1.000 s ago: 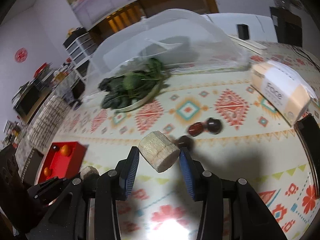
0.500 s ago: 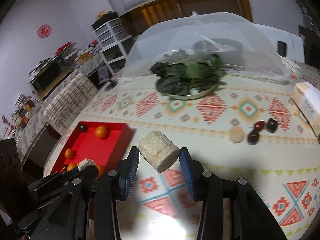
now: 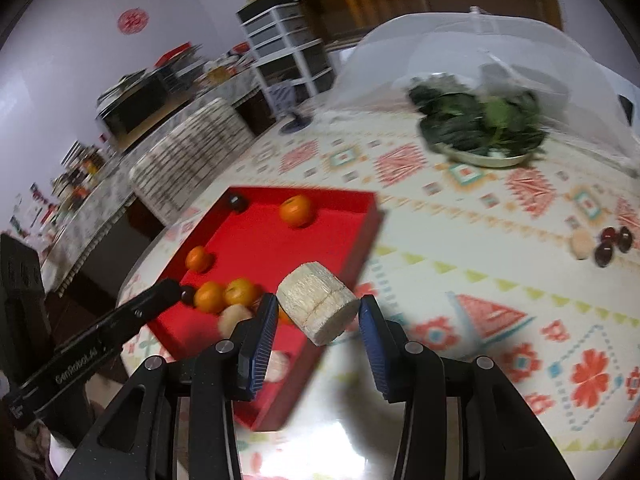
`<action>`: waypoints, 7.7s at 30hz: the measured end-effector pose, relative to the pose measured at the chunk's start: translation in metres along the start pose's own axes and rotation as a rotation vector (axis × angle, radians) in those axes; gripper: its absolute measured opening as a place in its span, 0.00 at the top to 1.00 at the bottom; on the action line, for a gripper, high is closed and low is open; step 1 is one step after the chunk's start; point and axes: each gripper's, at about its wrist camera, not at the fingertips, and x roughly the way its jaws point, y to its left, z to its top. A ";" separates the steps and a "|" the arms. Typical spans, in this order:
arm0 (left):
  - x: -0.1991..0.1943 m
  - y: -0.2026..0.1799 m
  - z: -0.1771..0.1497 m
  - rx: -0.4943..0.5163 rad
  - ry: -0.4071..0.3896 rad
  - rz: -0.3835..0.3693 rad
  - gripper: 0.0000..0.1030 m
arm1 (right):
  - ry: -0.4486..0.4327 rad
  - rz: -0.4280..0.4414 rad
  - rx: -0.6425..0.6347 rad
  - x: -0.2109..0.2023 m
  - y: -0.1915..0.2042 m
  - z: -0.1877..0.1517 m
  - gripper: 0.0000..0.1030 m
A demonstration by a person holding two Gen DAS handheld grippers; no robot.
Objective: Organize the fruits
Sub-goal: 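Carry the white chunk over the red tray with the right gripper while the left carries its chunk, then open both grippers to drop the white chunks into the red tray, then move both grippers back to the dark dates and grasp one with the right gripper, then grasp a dark date with the left gripper while the right holds its date, then carry both dates over the red tray and open both grippers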
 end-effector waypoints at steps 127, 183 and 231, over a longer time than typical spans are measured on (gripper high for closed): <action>0.193 -0.232 0.005 0.184 0.383 -0.208 0.20 | -0.048 -0.267 0.181 -0.023 -0.273 0.020 0.70; 0.178 -0.323 -0.020 0.624 0.284 -0.275 0.82 | -0.189 -0.115 0.415 -0.110 -0.314 -0.029 0.73; -0.028 0.084 0.009 -0.070 -0.053 0.069 0.35 | 0.174 0.200 -0.060 0.090 0.077 0.004 0.64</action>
